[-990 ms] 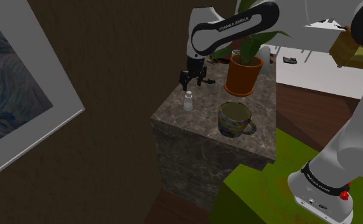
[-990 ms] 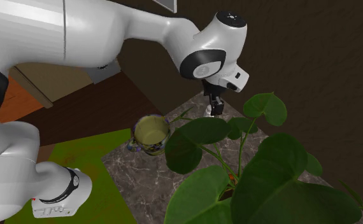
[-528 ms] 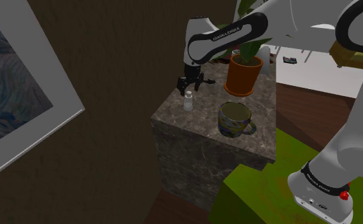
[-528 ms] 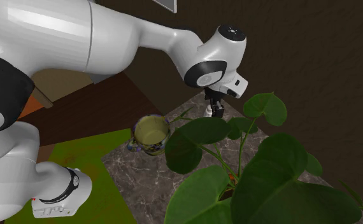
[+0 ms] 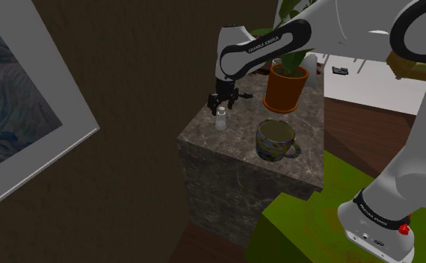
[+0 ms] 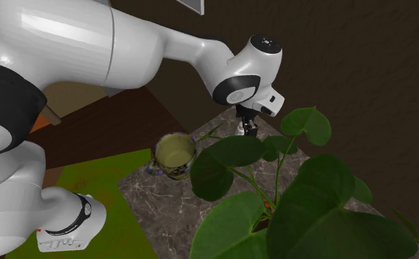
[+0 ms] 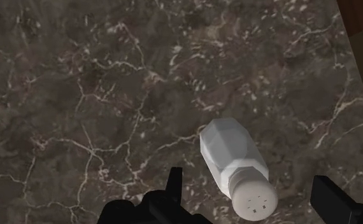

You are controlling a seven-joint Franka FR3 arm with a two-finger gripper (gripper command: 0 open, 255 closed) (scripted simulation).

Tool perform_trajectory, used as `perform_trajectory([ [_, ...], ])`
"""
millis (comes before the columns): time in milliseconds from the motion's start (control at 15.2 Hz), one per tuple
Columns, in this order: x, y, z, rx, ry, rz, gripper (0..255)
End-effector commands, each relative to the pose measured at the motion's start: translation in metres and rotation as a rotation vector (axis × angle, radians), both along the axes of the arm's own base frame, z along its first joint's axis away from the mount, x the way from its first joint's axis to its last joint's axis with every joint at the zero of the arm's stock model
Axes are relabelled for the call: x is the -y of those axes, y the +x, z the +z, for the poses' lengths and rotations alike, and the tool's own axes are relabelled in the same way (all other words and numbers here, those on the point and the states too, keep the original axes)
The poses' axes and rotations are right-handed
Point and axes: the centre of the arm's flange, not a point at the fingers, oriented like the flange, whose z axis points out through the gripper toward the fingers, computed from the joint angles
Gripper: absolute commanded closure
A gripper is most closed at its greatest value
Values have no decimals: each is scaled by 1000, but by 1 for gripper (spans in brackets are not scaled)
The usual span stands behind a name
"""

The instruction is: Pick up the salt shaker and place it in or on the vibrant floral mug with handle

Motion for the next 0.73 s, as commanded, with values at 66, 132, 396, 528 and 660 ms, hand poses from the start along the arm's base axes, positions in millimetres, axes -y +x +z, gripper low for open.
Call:
perform_trajectory([
  [66,0,0,0,0,0,0,255],
  [132,0,0,0,0,0,0,255],
  [396,0,0,0,0,0,0,255],
  [528,0,0,0,0,0,0,255],
  [660,0,0,0,0,0,0,255],
])
